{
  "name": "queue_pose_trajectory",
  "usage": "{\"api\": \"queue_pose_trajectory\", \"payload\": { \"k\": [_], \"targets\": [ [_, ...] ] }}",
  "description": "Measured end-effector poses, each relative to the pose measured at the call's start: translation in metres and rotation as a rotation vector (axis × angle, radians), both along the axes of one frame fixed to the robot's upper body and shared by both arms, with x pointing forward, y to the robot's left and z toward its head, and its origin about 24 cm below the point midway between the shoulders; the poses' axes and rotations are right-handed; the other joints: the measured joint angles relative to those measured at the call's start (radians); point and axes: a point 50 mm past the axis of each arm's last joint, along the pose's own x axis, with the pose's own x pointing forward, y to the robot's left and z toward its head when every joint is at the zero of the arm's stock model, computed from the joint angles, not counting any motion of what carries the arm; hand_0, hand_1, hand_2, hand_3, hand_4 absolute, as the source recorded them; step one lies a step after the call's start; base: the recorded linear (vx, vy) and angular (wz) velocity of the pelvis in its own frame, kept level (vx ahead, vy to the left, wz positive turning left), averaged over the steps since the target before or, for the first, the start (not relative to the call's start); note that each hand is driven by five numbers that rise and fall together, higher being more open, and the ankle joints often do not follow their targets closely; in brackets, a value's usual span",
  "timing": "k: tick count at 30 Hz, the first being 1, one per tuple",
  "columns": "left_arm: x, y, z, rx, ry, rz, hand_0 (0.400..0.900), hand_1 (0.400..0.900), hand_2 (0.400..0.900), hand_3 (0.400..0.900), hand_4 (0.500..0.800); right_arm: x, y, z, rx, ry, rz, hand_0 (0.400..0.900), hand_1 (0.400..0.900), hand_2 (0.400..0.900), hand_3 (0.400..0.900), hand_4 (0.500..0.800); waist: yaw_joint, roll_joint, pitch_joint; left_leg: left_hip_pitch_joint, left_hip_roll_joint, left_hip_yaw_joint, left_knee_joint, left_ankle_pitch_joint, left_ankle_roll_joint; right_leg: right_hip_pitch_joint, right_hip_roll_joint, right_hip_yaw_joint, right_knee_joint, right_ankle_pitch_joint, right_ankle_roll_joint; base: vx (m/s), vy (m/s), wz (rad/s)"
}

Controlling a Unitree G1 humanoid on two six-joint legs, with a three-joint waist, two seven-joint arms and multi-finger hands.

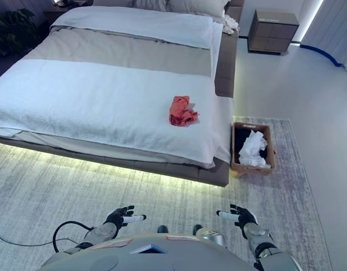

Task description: Put the clothes on the bed into the basket.

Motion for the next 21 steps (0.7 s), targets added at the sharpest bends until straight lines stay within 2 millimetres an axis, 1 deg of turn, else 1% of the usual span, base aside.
{"api": "queue_pose_trajectory", "payload": {
  "k": [14, 21],
  "targets": [
    [-0.0003, -0.0001, -0.0001, -0.001, 0.004, -0.003, 0.900, 0.900, 0.900, 0.900, 0.800, -0.0001, 0.0034, -0.0008, 0.000, 0.011, 0.048, 0.900, 0.900, 0.900, 0.900, 0.800, 0.002, -0.001, 0.004, 0.003, 0.002, -0.001, 0.000, -0.001, 0.000, 0.004, 0.002, -0.001, 0.000, -0.001, -0.001, 0.00, -0.013, 0.00],
    [0.0005, 0.0001, 0.0000, 0.001, 0.003, -0.003, 0.900, 0.900, 0.900, 0.900, 0.800, 0.0034, 0.0044, -0.0001, 0.000, 0.000, 0.065, 0.900, 0.900, 0.900, 0.900, 0.800, 0.001, -0.003, 0.019, 0.002, 0.008, 0.001, 0.000, -0.001, -0.002, 0.002, 0.008, 0.002, 0.000, -0.002, -0.001, 0.00, -0.114, -0.02]
  ]
}}
